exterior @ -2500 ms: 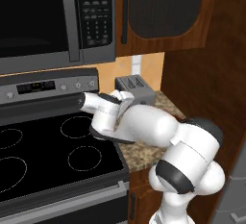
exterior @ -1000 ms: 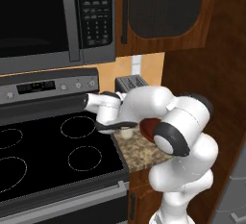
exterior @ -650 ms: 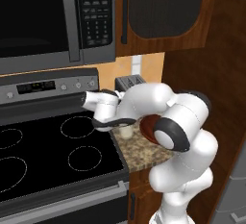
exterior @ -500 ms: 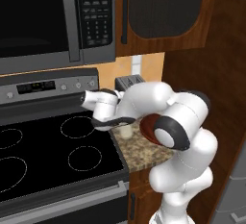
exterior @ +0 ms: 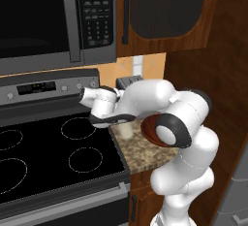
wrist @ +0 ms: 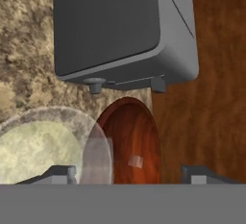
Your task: Grab a lemon wedge from the fridge and one ice cube from the ice bowl, and put them in the glass of lemonade.
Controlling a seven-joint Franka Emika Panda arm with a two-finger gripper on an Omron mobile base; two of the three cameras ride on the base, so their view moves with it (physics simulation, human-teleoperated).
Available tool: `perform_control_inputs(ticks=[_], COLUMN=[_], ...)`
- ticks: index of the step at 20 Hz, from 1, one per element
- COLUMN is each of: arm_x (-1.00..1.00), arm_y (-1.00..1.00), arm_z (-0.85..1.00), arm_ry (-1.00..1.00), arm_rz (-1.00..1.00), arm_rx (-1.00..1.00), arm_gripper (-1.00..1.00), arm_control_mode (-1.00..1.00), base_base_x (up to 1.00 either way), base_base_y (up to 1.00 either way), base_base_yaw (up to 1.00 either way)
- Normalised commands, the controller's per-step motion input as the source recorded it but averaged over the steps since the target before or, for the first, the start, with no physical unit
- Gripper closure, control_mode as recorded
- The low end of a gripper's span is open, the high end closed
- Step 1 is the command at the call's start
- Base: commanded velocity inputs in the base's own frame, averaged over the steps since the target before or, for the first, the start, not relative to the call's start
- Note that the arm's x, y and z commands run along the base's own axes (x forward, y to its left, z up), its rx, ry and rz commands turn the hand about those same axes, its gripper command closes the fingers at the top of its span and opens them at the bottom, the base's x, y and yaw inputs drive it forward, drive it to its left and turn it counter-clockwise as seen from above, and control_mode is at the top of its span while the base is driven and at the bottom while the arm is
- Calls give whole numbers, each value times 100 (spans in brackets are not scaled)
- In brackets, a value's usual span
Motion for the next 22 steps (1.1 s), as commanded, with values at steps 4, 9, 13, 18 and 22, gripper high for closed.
perform_control_inputs(ticks=[4, 9, 13, 18, 22], arm_x=[-14, -3, 0, 0, 12], arm_y=[-4, -26, -35, -16, 17], arm_z=[2, 25, 22, -35, -37], arm_ry=[0, 0, 0, 0, 0], arm_rz=[-4, -7, -9, -8, -9], arm_rx=[12, 18, 22, 17, 10], arm_gripper=[-100, -100, -100, -100, -100], arm_control_mode=[-100, -100, -100, -100, -100], base_base_x=[0, 0, 0, 0, 0], base_base_y=[0, 0, 0, 0, 0], base_base_yaw=[0, 0, 0, 0, 0])
